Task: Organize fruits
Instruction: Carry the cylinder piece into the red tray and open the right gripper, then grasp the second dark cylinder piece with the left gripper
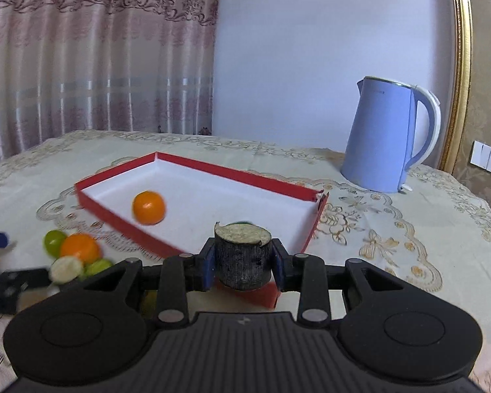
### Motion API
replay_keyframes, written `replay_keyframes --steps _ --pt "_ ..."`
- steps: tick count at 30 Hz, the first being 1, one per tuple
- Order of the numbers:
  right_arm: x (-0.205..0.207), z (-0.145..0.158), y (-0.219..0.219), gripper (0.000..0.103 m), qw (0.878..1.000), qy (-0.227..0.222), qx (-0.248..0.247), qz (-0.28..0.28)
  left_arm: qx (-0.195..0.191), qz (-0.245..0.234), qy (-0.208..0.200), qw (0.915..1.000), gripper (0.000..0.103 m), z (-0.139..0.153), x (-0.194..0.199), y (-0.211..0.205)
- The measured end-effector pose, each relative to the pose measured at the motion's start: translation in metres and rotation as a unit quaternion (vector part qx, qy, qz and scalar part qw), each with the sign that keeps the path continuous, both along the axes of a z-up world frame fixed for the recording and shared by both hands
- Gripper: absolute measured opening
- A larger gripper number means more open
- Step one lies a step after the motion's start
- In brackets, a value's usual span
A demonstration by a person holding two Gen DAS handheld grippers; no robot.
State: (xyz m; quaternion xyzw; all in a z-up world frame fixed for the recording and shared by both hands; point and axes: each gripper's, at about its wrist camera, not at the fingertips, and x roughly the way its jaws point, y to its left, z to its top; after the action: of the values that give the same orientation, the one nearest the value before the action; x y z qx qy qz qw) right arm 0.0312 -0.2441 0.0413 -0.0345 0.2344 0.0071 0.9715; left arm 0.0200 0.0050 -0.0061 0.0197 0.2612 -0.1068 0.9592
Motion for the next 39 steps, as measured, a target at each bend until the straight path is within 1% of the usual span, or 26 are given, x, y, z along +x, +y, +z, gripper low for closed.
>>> replay_keyframes --steps 4,7,11,14,20,23,24,26,29,31,32,35,37,39 --pt "0.027 0.000 0.005 0.034 1.000 0.008 -0.002 0.014 -0.004 -0.001 0.005 1.0000 0.103 -0.001 0.002 0.001" --pt "0.049 -0.002 0.016 0.034 0.999 0.026 0.004 0.036 -0.001 0.000 0.004 1.0000 0.103 -0.001 0.002 0.000" --pt "0.075 -0.011 0.036 0.034 0.998 0.043 -0.012 0.051 -0.002 0.000 0.006 1.0000 0.103 -0.001 0.003 0.000" --pt "0.094 -0.019 0.046 0.034 0.996 0.068 -0.018 0.051 -0.002 0.001 0.007 1.0000 0.103 -0.001 0.003 0.000" --pt "0.105 -0.030 0.049 0.034 0.995 0.086 -0.026 0.049 -0.003 0.001 0.008 1.0000 0.103 -0.002 0.003 0.000" --pt "0.105 -0.029 0.047 0.034 0.995 0.086 -0.019 0.046 -0.002 0.000 0.010 1.0000 0.103 -0.002 0.003 -0.001" --pt "0.105 -0.029 0.046 0.036 0.995 0.087 -0.014 0.049 -0.001 0.001 0.010 1.0000 0.103 -0.002 0.003 -0.001" --pt "0.101 -0.025 0.044 0.040 0.995 0.083 -0.005 0.051 -0.001 0.001 0.010 0.9999 0.103 -0.002 0.004 -0.001" --pt "0.079 -0.011 0.036 0.049 0.997 0.055 -0.001 0.047 0.001 0.002 0.011 0.9999 0.103 -0.002 0.003 -0.001" --pt "0.055 -0.001 0.030 0.068 0.998 0.035 0.001 0.051 0.003 0.003 0.012 0.9999 0.103 -0.003 0.004 -0.002" --pt "0.041 0.002 0.027 0.070 0.998 0.025 -0.001 0.057 0.004 0.003 0.013 0.9999 0.103 -0.003 0.004 -0.002" --pt "-0.001 0.006 0.017 0.072 0.998 -0.004 -0.021 0.057 0.009 0.004 0.013 0.9999 0.103 -0.003 0.005 -0.004" --pt "-0.022 0.003 0.011 0.073 0.998 -0.011 -0.018 0.054 0.013 0.005 0.014 0.9998 0.103 -0.004 0.005 -0.004" --pt "-0.035 -0.002 0.004 0.073 0.999 -0.008 -0.008 0.044 0.017 0.007 0.013 0.9997 0.103 -0.004 0.005 -0.006"
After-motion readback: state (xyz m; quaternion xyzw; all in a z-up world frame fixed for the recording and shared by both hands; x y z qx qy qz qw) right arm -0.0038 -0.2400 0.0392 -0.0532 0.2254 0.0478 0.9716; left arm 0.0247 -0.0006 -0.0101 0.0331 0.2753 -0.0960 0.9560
